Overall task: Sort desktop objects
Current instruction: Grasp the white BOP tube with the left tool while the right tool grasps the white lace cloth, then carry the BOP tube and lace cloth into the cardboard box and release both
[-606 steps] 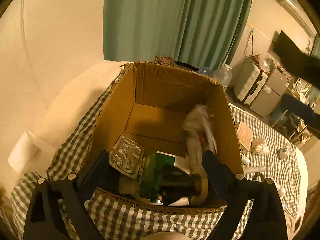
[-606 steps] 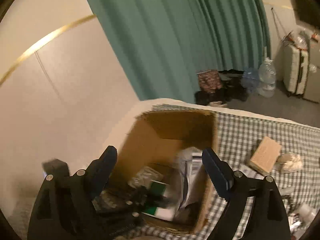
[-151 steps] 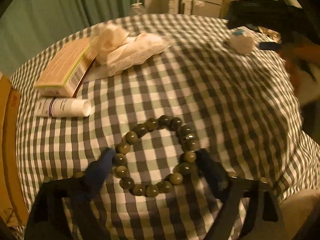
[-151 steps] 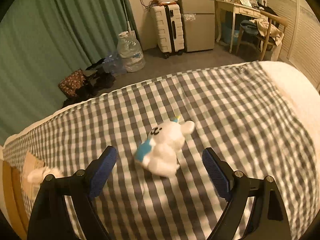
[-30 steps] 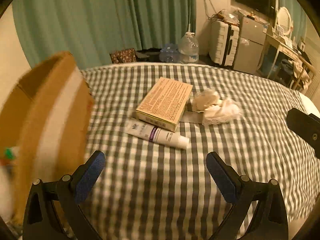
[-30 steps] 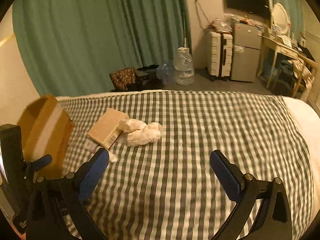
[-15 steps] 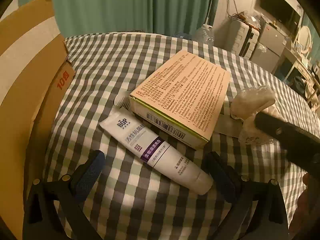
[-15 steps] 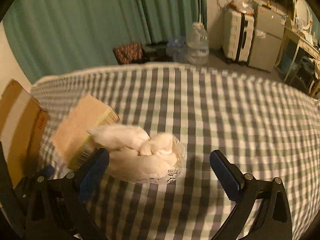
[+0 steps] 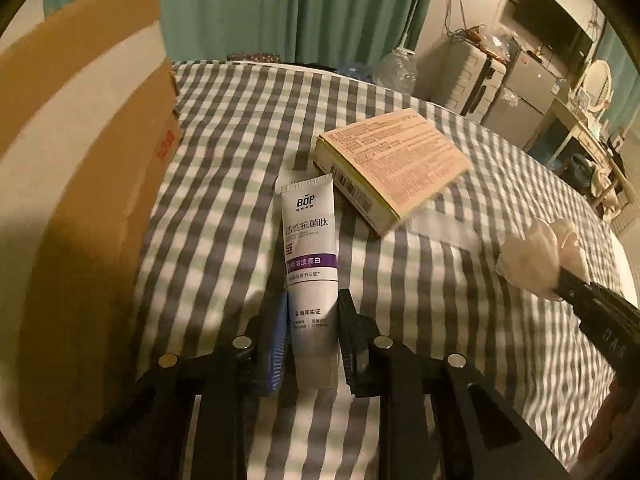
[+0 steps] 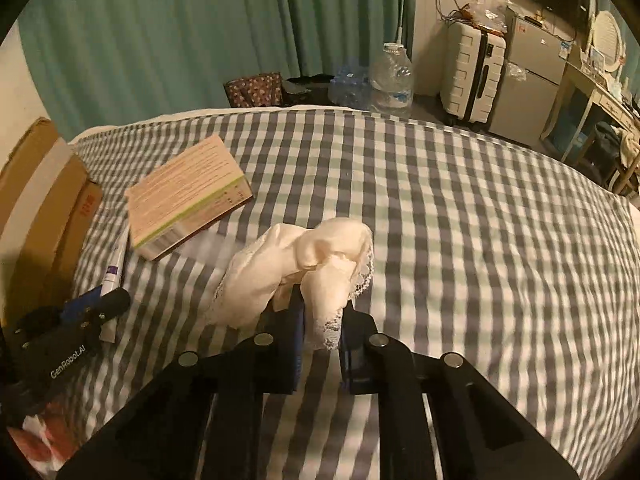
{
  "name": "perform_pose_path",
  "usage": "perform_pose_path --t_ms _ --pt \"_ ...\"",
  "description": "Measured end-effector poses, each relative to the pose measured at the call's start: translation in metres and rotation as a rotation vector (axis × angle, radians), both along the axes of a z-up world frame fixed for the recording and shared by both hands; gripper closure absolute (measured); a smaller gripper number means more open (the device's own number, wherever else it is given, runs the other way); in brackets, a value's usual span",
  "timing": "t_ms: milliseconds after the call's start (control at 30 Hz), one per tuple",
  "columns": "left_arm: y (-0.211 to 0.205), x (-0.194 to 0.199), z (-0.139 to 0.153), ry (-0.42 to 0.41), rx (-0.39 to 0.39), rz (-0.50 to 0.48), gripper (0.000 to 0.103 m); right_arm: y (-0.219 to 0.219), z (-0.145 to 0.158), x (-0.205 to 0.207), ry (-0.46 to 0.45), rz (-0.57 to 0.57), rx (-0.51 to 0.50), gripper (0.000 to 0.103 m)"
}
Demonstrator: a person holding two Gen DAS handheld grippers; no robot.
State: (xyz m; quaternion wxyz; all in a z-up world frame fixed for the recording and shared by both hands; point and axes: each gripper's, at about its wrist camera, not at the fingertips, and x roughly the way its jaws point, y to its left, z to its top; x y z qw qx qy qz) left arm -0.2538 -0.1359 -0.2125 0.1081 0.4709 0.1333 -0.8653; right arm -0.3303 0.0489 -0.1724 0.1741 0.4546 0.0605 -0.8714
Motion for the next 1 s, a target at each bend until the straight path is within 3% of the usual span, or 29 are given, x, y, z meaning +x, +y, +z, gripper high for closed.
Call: perform_pose_path --t_ms 300,567,1000 --pt "0.031 0.047 0.064 0.083 -0.080 -0.078 0.079 0.020 0.058 0.060 0.047 -0.024 -0.060 0.094" --pt "0.058 0.077 0.147 0.191 -0.197 -0.126 0.079 0.038 0.129 0.124 0.128 -0.009 -0.145 0.094" --pt "0.039 0.125 0.231 0.344 -0.260 -0.111 0.079 0.008 0.208 0.180 0.230 0.085 -0.187 0.094"
